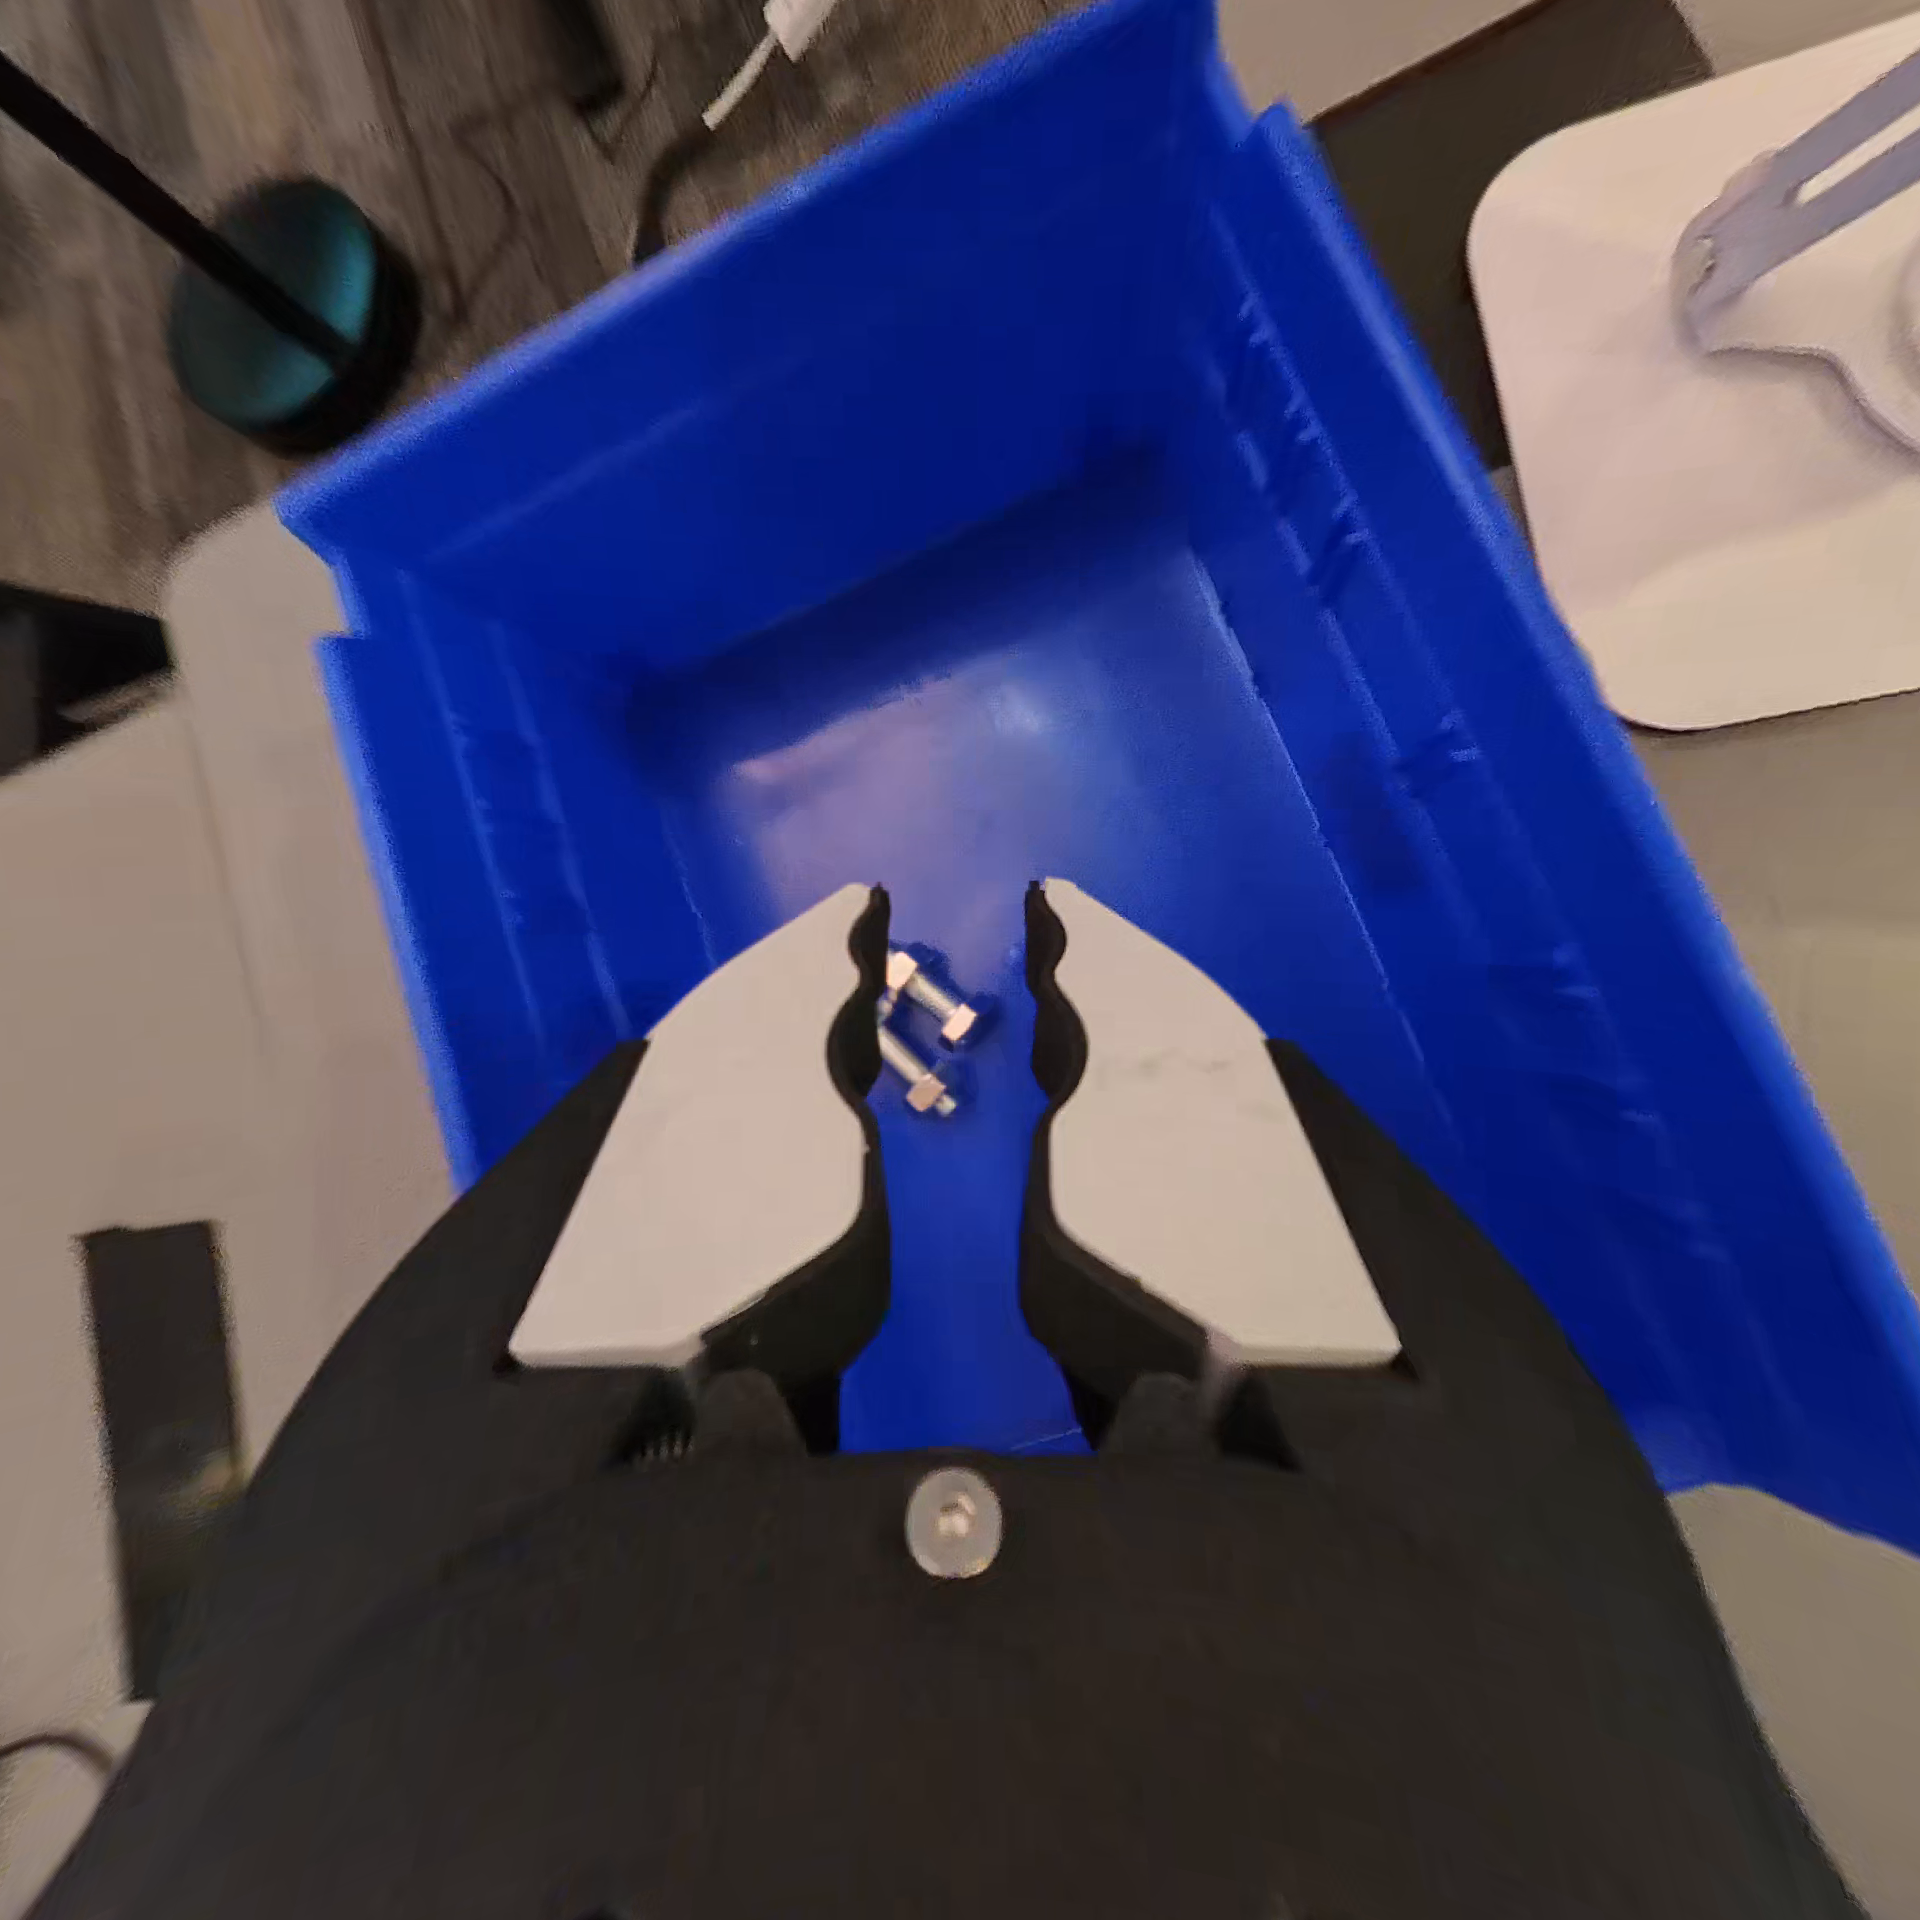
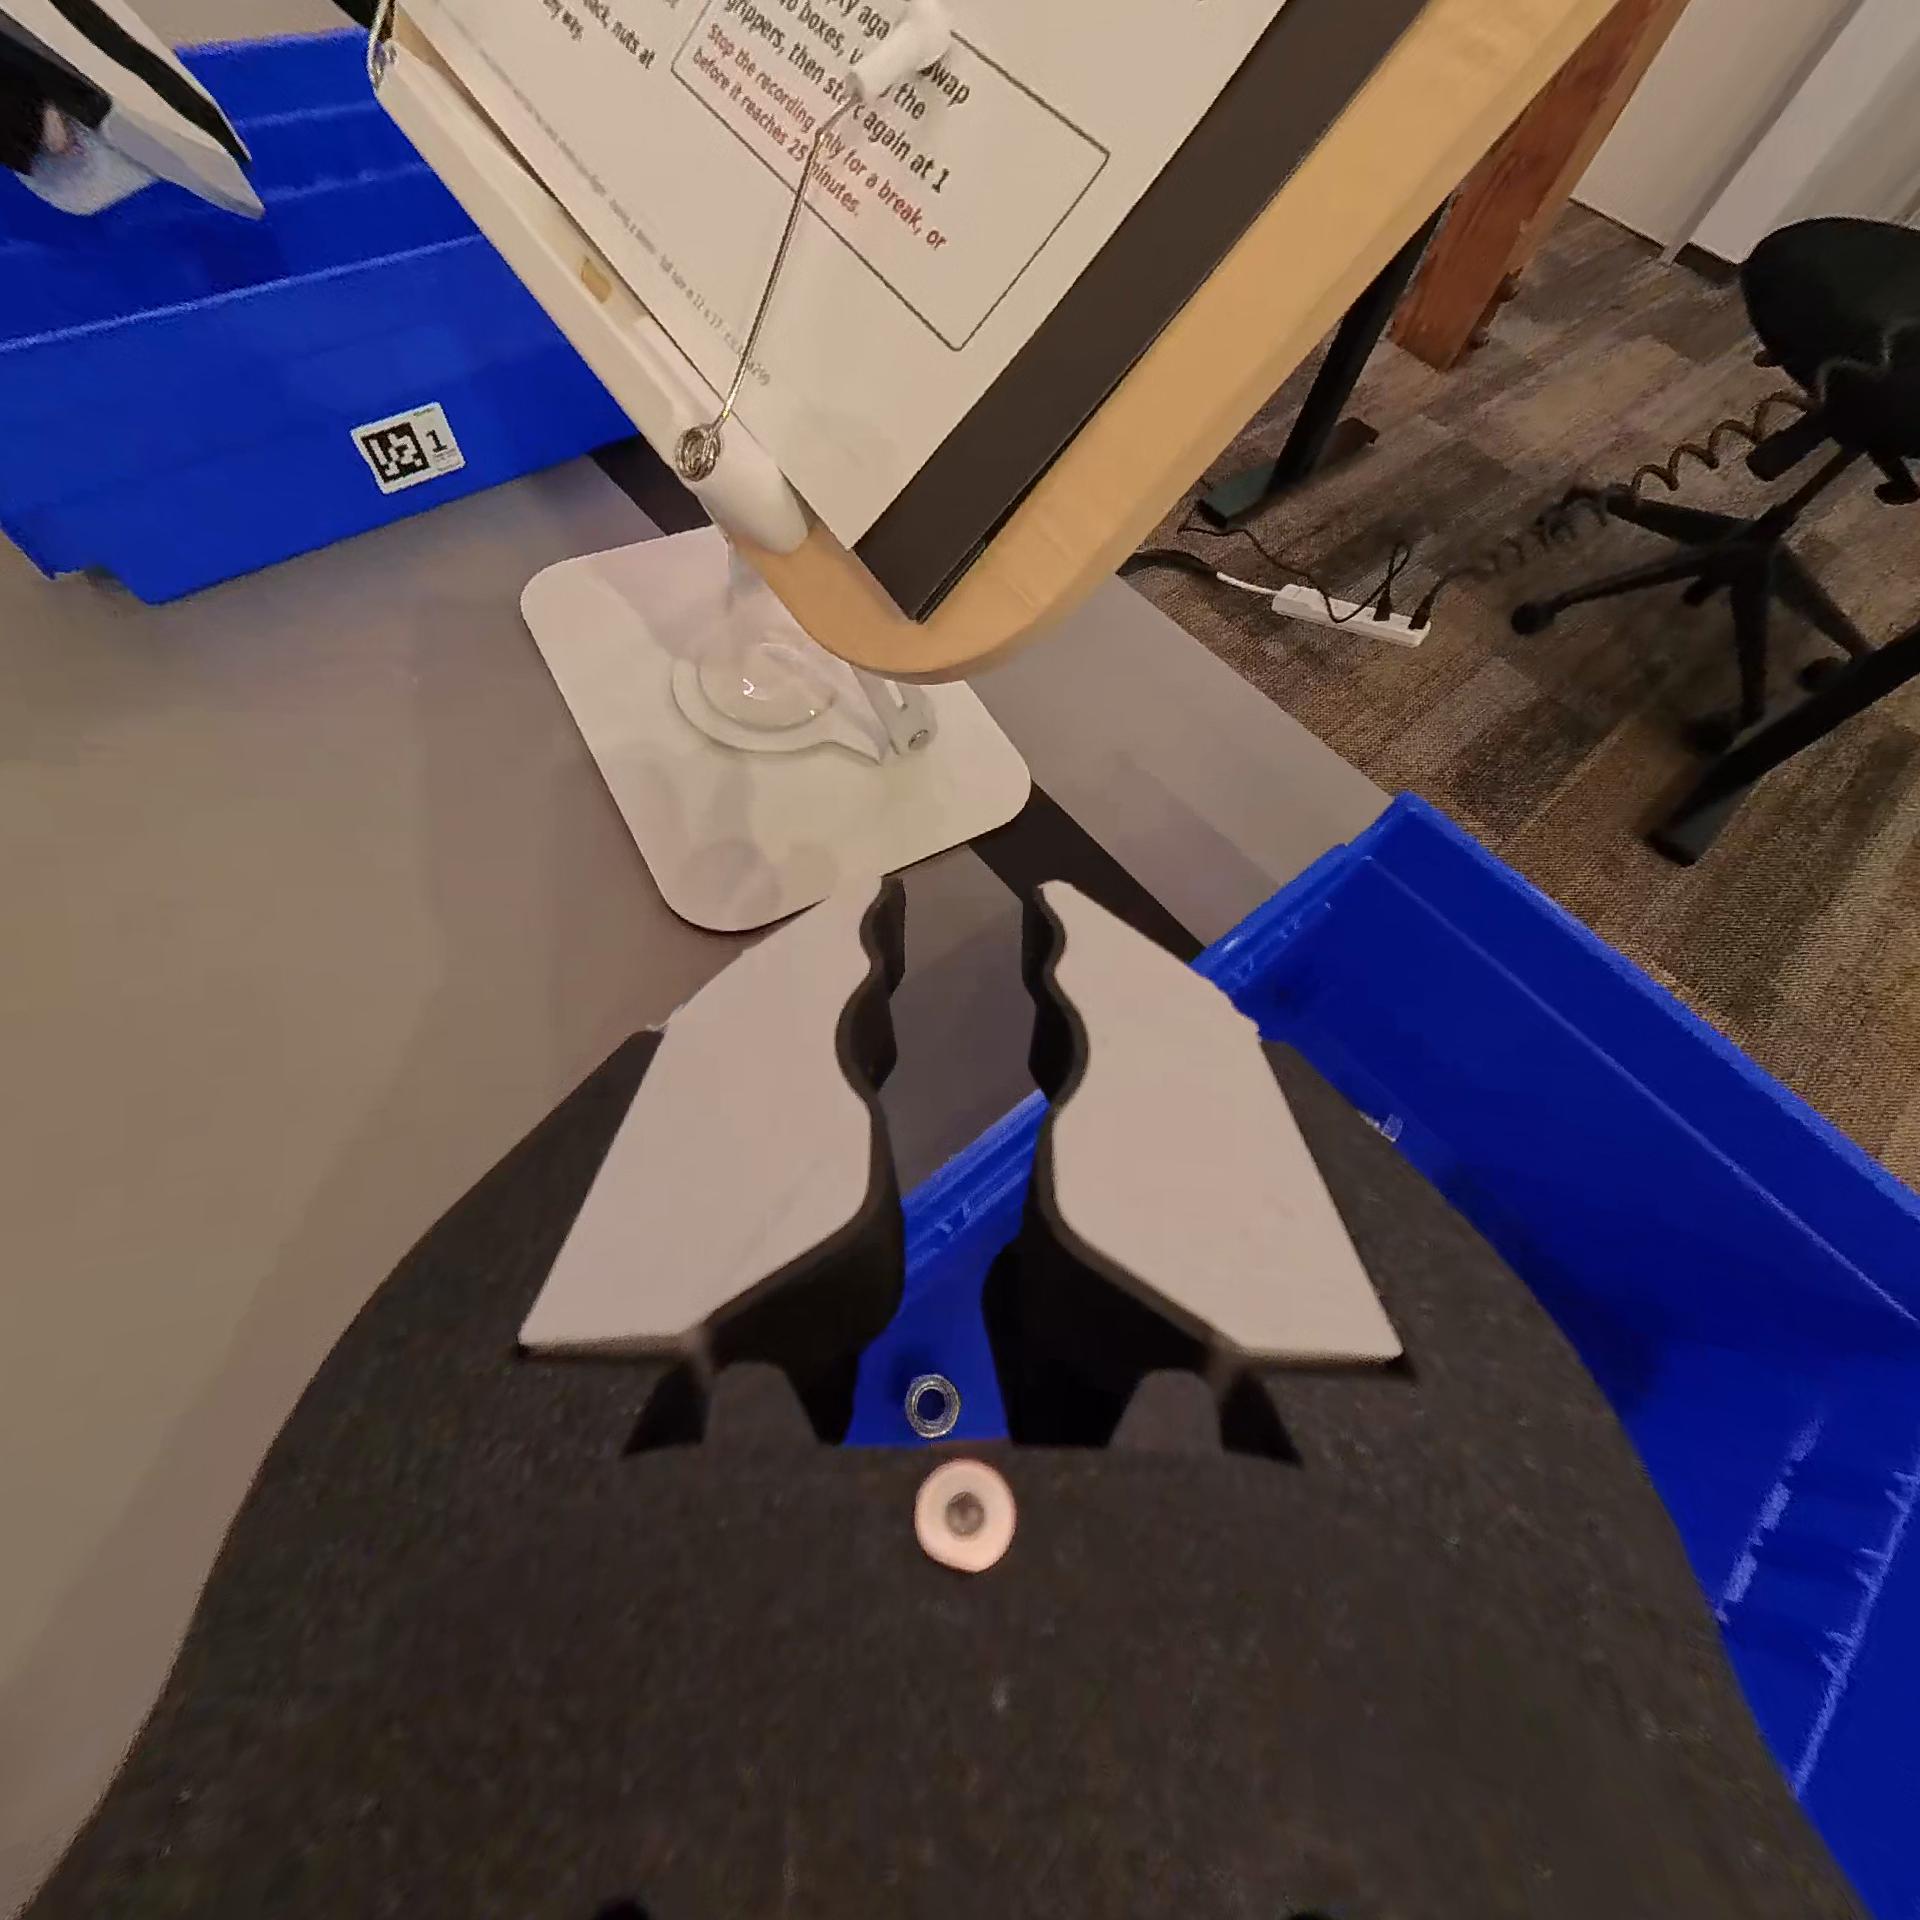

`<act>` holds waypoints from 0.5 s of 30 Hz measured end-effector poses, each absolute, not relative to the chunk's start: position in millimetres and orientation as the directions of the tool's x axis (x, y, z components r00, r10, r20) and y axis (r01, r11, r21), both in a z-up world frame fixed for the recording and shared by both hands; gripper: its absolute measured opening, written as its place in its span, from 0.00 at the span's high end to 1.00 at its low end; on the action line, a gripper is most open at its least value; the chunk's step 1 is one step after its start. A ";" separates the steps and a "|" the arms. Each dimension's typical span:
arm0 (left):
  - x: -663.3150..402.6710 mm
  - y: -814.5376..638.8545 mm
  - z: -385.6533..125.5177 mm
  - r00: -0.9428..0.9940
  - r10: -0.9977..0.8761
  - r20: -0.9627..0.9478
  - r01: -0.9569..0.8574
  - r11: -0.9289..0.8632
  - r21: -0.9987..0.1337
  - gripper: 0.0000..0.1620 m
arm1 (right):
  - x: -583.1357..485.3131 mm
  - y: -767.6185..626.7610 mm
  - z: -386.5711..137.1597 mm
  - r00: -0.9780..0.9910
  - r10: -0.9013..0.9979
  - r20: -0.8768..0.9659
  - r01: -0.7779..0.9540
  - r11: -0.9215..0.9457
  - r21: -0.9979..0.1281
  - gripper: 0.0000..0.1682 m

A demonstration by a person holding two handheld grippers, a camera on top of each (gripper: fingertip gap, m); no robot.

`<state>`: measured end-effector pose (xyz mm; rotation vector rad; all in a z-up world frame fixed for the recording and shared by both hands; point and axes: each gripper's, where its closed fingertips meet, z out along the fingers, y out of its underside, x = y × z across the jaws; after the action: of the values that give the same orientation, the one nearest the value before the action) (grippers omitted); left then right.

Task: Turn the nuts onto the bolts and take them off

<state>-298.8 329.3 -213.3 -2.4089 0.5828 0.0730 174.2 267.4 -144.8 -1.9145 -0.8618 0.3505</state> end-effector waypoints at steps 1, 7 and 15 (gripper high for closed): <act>-298.5 328.9 -225.9 0.911 -0.388 -0.143 -0.396 -0.724 -0.565 0.85 | 172.6 267.4 -146.9 0.705 0.700 0.113 0.418 -0.282 -0.864 0.87; -308.2 322.0 -274.8 0.952 -0.303 -0.049 -0.296 -0.860 -0.415 0.84 | 167.8 267.7 -156.1 0.693 0.714 0.104 0.430 -0.293 -0.854 0.87; -323.2 320.1 -306.5 0.966 -0.249 -0.071 -0.258 -0.908 -0.329 0.84 | 162.5 267.4 -162.6 0.680 0.727 0.089 0.433 -0.301 -0.850 0.87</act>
<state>-323.2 320.1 -306.5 -2.7744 0.3684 0.0388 162.5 267.4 -162.6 -1.9428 -0.9015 0.3898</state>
